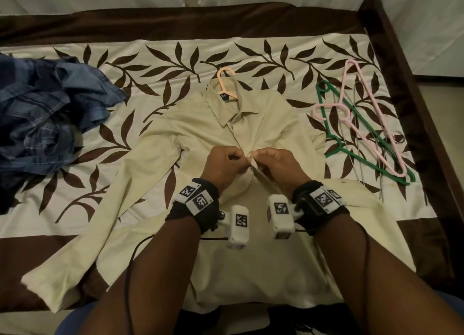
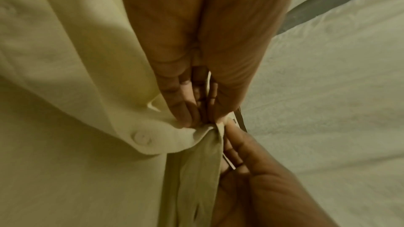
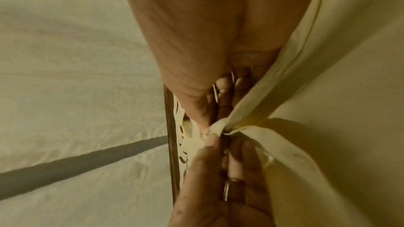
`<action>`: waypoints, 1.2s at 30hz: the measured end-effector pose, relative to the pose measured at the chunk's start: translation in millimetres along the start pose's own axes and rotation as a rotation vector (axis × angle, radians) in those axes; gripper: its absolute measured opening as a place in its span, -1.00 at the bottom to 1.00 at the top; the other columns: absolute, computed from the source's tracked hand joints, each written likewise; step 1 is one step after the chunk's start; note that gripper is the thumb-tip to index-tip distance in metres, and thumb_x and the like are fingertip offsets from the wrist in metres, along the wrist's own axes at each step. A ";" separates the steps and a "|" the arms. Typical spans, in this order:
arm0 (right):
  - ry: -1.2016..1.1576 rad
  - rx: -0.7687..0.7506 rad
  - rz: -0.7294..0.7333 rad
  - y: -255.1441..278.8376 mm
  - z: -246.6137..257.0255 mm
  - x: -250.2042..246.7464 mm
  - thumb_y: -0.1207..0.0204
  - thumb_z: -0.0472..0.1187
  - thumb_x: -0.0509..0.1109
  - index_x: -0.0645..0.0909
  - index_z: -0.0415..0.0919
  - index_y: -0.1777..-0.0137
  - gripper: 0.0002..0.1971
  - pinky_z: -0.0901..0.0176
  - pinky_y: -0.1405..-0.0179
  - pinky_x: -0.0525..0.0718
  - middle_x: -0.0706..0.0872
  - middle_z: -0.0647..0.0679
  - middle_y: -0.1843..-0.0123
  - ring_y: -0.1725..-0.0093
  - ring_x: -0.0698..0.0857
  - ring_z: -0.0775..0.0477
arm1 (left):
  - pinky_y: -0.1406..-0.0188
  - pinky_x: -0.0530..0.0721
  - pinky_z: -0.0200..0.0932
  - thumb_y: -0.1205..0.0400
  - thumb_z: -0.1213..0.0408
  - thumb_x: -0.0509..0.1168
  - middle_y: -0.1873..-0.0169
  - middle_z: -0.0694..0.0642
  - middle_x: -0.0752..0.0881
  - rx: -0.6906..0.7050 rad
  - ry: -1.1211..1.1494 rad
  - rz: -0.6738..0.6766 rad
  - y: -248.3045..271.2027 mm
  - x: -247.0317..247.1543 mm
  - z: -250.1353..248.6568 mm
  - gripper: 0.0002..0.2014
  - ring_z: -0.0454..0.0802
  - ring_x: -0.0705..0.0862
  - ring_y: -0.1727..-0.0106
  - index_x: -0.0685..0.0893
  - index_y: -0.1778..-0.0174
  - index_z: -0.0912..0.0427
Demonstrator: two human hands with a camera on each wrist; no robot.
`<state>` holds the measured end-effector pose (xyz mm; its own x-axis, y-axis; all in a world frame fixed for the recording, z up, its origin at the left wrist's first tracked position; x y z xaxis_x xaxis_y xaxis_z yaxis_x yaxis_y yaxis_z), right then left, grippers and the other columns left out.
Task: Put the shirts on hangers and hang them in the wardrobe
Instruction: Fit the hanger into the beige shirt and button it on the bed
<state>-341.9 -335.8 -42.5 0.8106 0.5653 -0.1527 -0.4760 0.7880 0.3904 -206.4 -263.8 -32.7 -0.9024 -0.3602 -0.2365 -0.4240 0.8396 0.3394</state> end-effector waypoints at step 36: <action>0.679 -0.083 -0.238 89.0 -16.9 -7.7 -0.48 -0.16 0.48 0.79 -0.23 -0.06 -0.78 0.10 -0.05 0.62 0.83 -0.12 0.05 -0.01 0.73 -0.15 | -0.17 0.63 0.12 -0.66 0.34 0.24 -0.01 0.29 0.81 0.042 -0.581 -0.095 118.9 21.2 31.4 -0.75 0.30 0.73 -0.09 0.79 -0.11 0.31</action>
<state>-396.3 -265.9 -21.9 0.5181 0.3814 -0.7655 -0.3591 0.9093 0.2100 -273.6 -158.8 -26.0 -0.6655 -0.1627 -0.7284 -0.4870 0.8342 0.2587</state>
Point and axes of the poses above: each hand's wrist, its own y-axis away from the middle knuckle, its own x-axis out of the palm, z = x × y, the point moved 9 cm from there along -y, towards the middle knuckle
